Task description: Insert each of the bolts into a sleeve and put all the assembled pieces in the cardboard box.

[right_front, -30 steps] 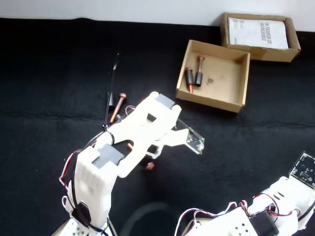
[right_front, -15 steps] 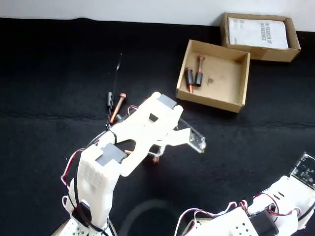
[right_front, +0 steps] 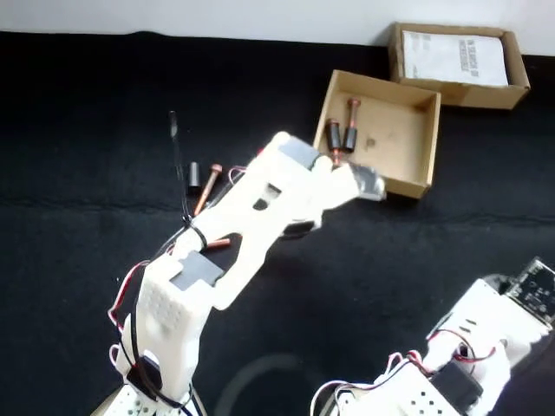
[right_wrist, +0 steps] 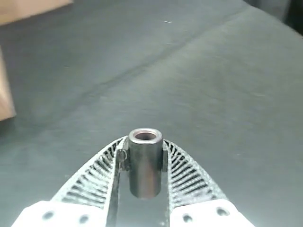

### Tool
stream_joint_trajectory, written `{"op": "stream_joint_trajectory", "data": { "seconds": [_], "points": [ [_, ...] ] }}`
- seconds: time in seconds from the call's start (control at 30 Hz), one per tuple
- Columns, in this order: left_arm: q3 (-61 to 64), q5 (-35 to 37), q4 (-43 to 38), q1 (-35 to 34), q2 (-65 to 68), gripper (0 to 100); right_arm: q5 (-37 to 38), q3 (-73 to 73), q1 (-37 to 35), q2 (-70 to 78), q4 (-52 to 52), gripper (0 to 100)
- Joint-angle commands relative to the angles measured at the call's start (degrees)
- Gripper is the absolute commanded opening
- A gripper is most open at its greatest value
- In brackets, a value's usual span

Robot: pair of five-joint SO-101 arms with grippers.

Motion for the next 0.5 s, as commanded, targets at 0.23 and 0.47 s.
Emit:
{"op": "stream_joint_trajectory", "data": {
  "seconds": [0.23, 0.47],
  "points": [
    [-18.33, 22.59, 5.45, -4.26, -0.4, 1, -0.97, 2.07, -16.04, -0.31, -1.1, 0.8],
    [-25.1, 32.0, 7.82, -7.96, -0.4, 1, -0.97, 2.07, -29.14, -0.31, -1.36, 0.8]
  ]
}}
